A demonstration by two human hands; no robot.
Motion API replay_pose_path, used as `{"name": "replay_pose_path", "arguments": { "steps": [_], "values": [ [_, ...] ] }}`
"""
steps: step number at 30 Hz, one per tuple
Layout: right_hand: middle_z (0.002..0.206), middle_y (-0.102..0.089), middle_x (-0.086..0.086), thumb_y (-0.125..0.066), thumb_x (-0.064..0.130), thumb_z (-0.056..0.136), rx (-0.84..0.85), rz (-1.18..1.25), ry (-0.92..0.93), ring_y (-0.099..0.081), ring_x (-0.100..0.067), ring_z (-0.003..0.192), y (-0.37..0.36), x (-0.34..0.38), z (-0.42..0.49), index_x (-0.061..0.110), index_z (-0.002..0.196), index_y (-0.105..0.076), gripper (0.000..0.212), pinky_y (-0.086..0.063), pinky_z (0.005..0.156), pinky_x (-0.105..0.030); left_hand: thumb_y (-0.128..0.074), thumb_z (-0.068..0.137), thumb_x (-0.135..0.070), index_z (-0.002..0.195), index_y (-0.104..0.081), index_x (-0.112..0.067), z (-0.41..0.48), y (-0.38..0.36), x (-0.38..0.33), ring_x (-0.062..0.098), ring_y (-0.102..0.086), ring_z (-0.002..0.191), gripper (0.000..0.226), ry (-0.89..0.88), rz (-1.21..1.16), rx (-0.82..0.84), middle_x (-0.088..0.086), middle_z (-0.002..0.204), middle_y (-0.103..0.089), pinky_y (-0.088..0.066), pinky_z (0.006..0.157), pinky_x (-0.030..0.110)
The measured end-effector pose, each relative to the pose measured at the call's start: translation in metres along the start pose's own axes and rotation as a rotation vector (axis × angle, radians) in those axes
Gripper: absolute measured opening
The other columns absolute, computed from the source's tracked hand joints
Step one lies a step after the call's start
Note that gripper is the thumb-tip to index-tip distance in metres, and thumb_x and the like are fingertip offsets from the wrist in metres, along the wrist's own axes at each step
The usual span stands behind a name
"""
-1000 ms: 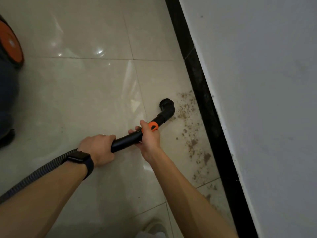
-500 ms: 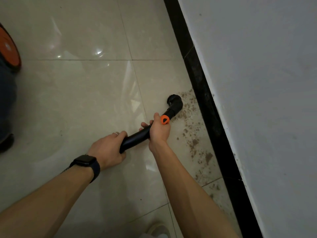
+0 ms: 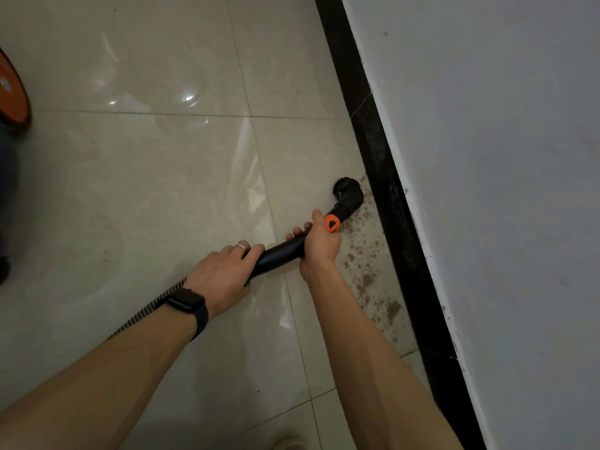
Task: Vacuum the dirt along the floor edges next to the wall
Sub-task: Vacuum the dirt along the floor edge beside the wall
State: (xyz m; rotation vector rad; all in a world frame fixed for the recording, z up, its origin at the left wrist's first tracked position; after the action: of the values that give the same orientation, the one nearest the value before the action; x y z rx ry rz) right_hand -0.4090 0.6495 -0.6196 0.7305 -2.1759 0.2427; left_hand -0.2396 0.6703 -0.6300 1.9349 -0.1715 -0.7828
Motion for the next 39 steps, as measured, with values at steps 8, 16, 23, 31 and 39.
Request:
{"name": "replay_pose_path", "arguments": {
  "steps": [8,16,23,31,39],
  "values": [
    [0.08,-0.056,-0.006,-0.062,0.021,0.101,-0.024,-0.012,0.024,-0.058,-0.014,0.049,0.0,0.003,0.015,0.009,0.102,-0.057,0.013,-0.055,0.053,-0.031,-0.045,0.1,-0.018,0.153,-0.017,-0.021,0.01,-0.005,-0.006,0.023,-0.051,0.11,0.061,-0.067,0.117,-0.06,0.004,0.136,-0.045,-0.043,0.086,0.032],
    [0.081,-0.057,-0.005,-0.061,0.021,0.101,-0.065,-0.027,0.059,-0.058,-0.014,0.049,0.006,0.011,0.029,0.009,0.104,-0.058,0.013,-0.055,0.053,-0.031,-0.045,0.1,-0.021,0.155,-0.008,-0.023,0.028,-0.01,-0.012,0.023,-0.05,0.112,0.067,-0.098,0.096,-0.044,0.004,0.138,-0.044,-0.046,0.091,0.033],
    [0.079,-0.057,-0.005,-0.061,0.022,0.1,-0.089,-0.033,0.062,-0.058,-0.014,0.048,0.013,0.013,0.034,0.005,0.109,-0.06,0.019,-0.055,0.053,-0.031,-0.055,0.095,-0.025,0.15,-0.019,-0.026,0.037,-0.012,-0.015,0.022,-0.051,0.105,0.067,-0.095,0.029,-0.012,0.002,0.129,-0.047,-0.047,0.084,0.032],
    [0.078,-0.055,-0.006,-0.06,0.019,0.1,-0.101,-0.022,0.076,-0.057,-0.013,0.046,0.008,0.022,0.038,0.004,0.116,-0.058,0.023,-0.054,0.05,-0.029,-0.058,0.091,-0.025,0.146,-0.023,-0.029,0.05,-0.008,-0.013,0.02,-0.051,0.1,0.066,-0.11,-0.02,0.03,0.0,0.122,-0.046,-0.046,0.078,0.03],
    [0.077,-0.058,-0.007,-0.061,0.02,0.1,-0.112,0.053,0.045,-0.062,-0.014,0.045,-0.019,0.028,0.036,0.005,0.111,-0.056,0.019,-0.058,0.054,-0.032,-0.062,0.089,-0.027,0.144,-0.025,-0.035,0.074,0.015,0.018,0.018,-0.05,0.096,0.067,-0.118,0.023,0.038,-0.001,0.122,-0.047,-0.047,0.076,0.03]
  ]
}}
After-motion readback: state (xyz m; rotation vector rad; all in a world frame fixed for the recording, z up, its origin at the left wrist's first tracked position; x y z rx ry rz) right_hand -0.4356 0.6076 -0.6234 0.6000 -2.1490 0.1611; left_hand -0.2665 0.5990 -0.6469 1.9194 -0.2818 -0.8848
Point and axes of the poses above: each hand's wrist, its own z-axis towards the middle knuckle, its own y-axis out of the back of the hand, x = y × z, the point moved 1 cm from there along z, towards the middle knuckle
